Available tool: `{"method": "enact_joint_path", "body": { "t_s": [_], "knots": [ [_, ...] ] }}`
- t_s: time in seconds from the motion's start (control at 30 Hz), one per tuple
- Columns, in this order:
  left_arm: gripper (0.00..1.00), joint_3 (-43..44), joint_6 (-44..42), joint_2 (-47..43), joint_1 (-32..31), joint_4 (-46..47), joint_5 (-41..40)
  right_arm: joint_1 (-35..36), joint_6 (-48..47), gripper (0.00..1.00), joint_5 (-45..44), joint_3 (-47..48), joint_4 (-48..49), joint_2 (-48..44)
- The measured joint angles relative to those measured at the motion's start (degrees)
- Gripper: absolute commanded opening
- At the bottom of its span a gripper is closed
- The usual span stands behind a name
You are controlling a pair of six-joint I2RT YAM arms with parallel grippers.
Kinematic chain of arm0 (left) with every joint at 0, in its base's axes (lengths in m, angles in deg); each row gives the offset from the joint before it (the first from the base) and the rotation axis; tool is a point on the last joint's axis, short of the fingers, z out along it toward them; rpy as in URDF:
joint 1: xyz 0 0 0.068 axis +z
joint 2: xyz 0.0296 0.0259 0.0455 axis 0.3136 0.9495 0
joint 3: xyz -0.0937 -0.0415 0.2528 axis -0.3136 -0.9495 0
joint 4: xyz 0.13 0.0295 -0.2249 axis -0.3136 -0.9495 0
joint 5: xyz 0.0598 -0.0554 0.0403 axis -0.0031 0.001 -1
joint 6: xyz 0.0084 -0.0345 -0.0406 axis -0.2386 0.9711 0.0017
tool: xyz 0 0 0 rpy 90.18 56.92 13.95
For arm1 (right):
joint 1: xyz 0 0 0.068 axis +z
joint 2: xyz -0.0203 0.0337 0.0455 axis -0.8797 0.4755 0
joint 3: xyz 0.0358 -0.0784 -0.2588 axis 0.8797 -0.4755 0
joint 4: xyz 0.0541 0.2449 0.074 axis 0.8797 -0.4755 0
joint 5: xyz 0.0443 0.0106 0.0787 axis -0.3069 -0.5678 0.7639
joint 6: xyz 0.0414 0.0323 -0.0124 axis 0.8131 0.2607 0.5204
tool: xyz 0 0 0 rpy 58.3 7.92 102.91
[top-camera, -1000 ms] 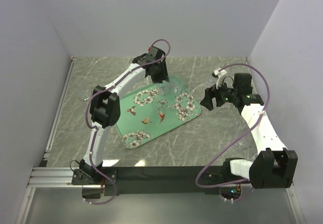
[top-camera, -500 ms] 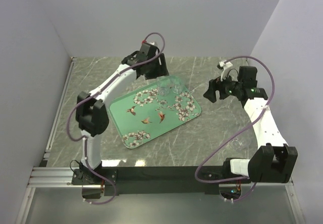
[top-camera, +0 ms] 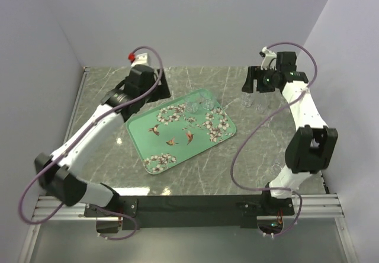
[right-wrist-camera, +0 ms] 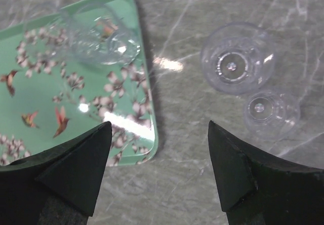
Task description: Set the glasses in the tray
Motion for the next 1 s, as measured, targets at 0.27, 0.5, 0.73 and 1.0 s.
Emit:
{"method": "enact_joint_path", "body": {
  "t_s": [0.27, 0.5, 0.73, 1.0],
  "knots": [
    [1.00, -14.64, 1.57, -17.94, 0.00, -0.59, -10.40, -0.09, -6.60, 0.81, -2.14, 16.00, -10.29, 15.91],
    [0.99, -24.00, 7.26, -25.92, 0.00, -3.96, -13.66, 0.31, -15.30, 0.77, -1.49, 25.73, -16.94, 24.30],
    [0.99, -25.66, 9.99, -29.20, 0.04, -6.82, -16.11, 1.99, -18.14, 0.72, -2.23, 26.71, -17.88, 28.28],
    [0.99, -25.66, 11.13, -30.49, 0.11, -8.63, -18.12, 4.00, -19.56, 0.61, -6.27, 26.77, -16.61, 30.67]
  ]
}}
